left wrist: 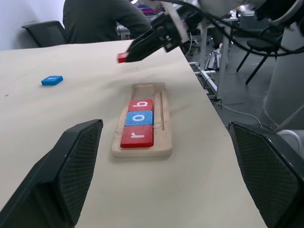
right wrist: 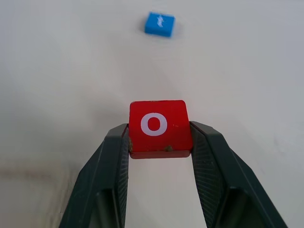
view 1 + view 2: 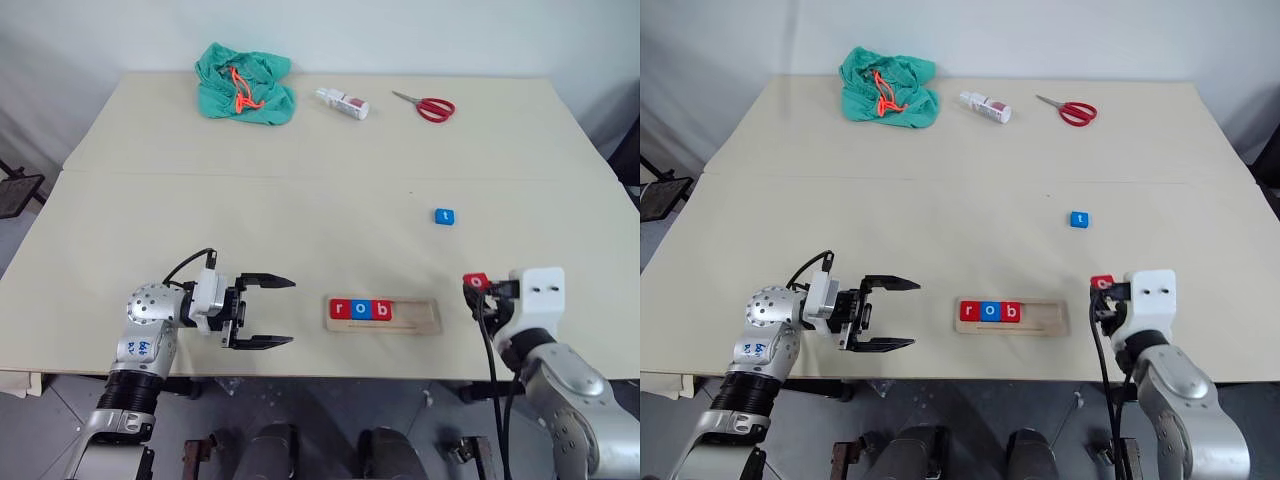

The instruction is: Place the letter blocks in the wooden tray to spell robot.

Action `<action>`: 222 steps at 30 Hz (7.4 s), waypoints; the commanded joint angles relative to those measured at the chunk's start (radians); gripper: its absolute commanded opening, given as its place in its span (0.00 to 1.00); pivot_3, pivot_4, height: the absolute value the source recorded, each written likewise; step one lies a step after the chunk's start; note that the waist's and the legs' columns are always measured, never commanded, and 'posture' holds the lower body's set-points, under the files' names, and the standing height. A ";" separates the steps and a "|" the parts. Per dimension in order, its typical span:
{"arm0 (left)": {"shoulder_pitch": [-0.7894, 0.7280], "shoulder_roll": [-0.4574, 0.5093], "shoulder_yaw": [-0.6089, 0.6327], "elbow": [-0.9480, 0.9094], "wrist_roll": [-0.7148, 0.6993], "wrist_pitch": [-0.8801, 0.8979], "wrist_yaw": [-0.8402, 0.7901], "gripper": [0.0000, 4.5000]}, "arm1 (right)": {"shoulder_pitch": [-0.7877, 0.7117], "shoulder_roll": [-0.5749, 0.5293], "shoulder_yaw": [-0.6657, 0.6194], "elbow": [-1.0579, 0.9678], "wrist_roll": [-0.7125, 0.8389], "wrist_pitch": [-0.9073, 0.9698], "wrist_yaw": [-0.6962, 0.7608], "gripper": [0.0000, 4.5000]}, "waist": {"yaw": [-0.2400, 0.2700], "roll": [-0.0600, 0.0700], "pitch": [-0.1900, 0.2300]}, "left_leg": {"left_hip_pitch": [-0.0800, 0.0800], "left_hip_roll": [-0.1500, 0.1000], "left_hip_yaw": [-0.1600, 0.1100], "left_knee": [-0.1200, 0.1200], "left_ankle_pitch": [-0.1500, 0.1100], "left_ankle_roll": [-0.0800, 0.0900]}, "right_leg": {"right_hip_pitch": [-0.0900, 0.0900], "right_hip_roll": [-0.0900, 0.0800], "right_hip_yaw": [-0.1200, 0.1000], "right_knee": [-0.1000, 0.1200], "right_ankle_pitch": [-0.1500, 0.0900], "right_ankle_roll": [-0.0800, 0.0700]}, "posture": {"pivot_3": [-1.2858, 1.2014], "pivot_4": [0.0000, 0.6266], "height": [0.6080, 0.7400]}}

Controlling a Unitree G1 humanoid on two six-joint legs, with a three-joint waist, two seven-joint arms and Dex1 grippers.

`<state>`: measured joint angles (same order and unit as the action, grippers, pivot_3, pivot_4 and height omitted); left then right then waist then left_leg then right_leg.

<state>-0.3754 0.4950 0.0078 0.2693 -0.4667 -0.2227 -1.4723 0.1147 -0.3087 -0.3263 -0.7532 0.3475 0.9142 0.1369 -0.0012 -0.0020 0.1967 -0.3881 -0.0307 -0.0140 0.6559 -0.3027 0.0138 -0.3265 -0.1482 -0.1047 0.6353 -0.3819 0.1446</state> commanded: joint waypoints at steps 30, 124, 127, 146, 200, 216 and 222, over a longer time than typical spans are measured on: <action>-0.031 0.007 0.020 0.010 0.002 -0.018 -0.002 1.00 | 0.131 -0.462 -0.054 0.151 0.146 -0.267 0.633 0.99 | 0.006 0.000 0.000 | 0.000 0.000 0.000 -0.001 0.001 0.001 | 0.004 0.000 -0.001 -0.008 0.000 0.000 | 0.52 0.24 1.00; -0.023 -0.021 0.001 -0.016 0.019 -0.030 0.086 1.00 | -0.310 -0.660 0.278 0.386 0.043 -0.254 0.981 0.31 | 0.024 0.000 0.000 | -0.003 0.000 0.000 0.004 0.001 0.002 | 0.004 -0.001 -0.005 -0.009 0.001 0.001 | 0.52 0.24 1.00; -0.028 -0.026 -0.002 -0.012 0.020 -0.031 0.085 1.00 | -0.318 -0.640 0.315 0.401 0.030 -0.255 0.960 0.08 | 0.025 0.000 0.000 | -0.003 0.000 -0.001 0.004 0.001 0.002 | 0.004 -0.001 -0.005 -0.009 0.001 0.001 | 0.52 0.24 1.00; -0.007 -0.009 0.007 -0.037 0.015 -0.024 0.099 1.00 | -0.369 -0.647 0.329 0.408 0.045 -0.249 0.945 0.00 | 0.026 0.000 0.000 | -0.004 -0.001 -0.001 0.005 0.001 0.002 | 0.004 -0.001 -0.005 -0.009 0.001 0.001 | 0.52 0.24 1.00; -0.065 -0.018 -0.001 0.053 0.016 -0.042 0.048 1.00 | -0.013 -0.404 -0.148 0.300 0.249 -0.271 0.644 0.83 | 0.024 0.000 0.000 | -0.003 0.000 0.000 0.004 0.001 0.002 | 0.004 -0.001 -0.005 -0.009 0.001 0.001 | 0.52 0.24 1.00; -0.054 -0.019 -0.007 0.010 0.010 -0.014 0.045 1.00 | -0.512 -0.178 0.076 0.679 0.023 -0.290 0.196 1.00 | 0.016 0.000 0.000 | -0.003 -0.001 -0.001 0.002 0.001 0.002 | 0.003 -0.001 -0.004 -0.007 0.001 0.001 | 0.52 0.24 1.00; 0.007 -0.001 0.009 -0.061 0.002 0.008 0.071 1.00 | -0.665 -0.139 0.132 0.973 -0.106 -0.481 0.141 1.00 | -0.001 0.000 0.000 | -0.003 -0.001 -0.001 0.001 0.001 0.002 | 0.002 -0.001 -0.004 -0.007 0.001 0.001 | 0.52 0.24 1.00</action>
<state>-0.3845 0.4843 0.0016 0.2540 -0.4464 -0.2185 -1.4095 -0.5268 -0.4460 -0.1910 0.1744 0.2726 0.5048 0.2901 -0.0018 -0.0019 0.1970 -0.3908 -0.0317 -0.0151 0.6565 -0.3014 0.0156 -0.3245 -0.1492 -0.1084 0.6287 -0.3813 0.1458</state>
